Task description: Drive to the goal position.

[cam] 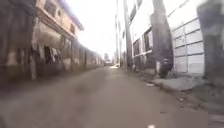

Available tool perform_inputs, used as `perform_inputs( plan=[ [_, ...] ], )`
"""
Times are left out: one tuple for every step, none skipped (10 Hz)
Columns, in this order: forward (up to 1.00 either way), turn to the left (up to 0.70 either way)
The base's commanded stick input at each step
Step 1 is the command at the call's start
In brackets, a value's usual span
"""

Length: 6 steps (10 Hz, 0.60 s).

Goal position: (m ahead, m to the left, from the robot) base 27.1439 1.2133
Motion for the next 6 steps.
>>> perform_inputs(
  plan=[
    [1.00, 0.00],
    [1.00, 0.00],
    [1.00, 0.00],
    [1.00, 0.00],
    [1.00, 0.00],
    [1.00, 0.00]
  ],
)
